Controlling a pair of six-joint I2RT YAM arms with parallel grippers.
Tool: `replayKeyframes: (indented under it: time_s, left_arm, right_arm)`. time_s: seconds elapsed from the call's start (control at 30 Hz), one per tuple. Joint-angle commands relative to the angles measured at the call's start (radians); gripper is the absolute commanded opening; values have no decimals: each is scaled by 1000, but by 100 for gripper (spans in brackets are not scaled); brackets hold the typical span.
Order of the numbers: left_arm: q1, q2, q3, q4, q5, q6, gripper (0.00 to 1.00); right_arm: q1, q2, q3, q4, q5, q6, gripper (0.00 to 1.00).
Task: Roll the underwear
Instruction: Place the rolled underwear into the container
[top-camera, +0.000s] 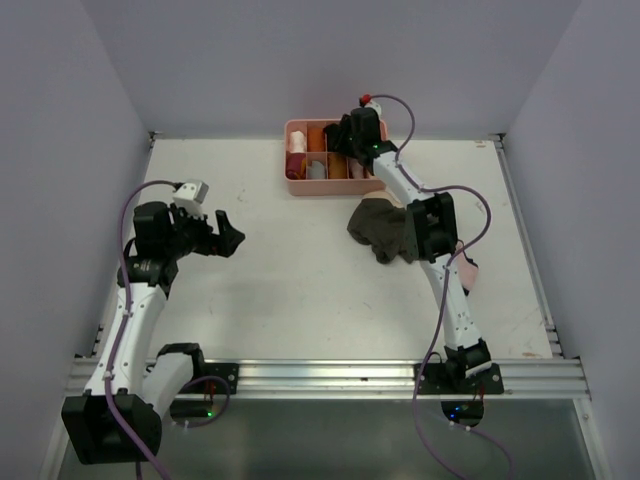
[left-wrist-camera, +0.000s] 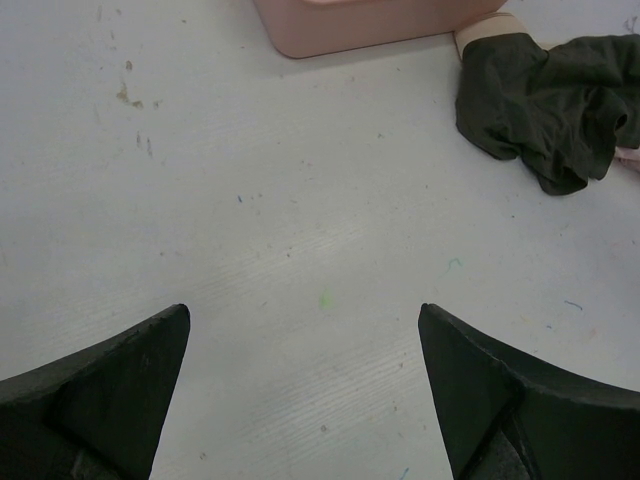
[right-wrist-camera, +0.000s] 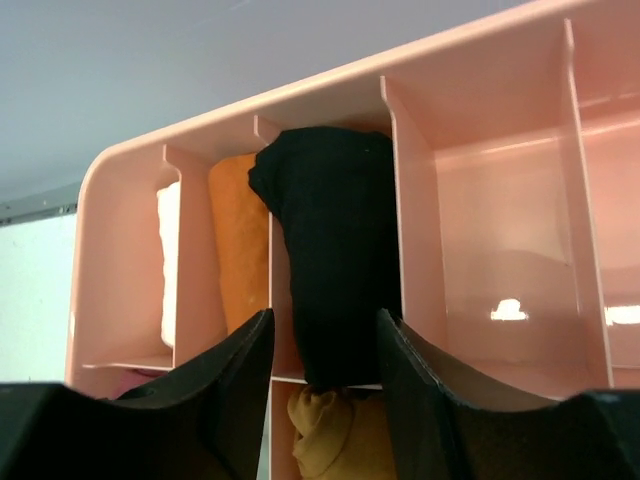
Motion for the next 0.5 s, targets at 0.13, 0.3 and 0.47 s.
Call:
replayKeyframes:
  time_s: [0.13, 0.3, 0.47]
  left_arm:
    - [0, 122, 167, -34, -11, 84, 100]
    - [-2, 253, 285, -31, -24, 182, 100]
    - [-81, 422, 468, -83, -105, 262, 100]
  right_arm:
    - [-5, -212, -87, 173, -57, -145, 65]
    - [-5, -405, -203, 195, -112, -295, 99]
    - [-5, -627, -402, 98, -171, -532, 99]
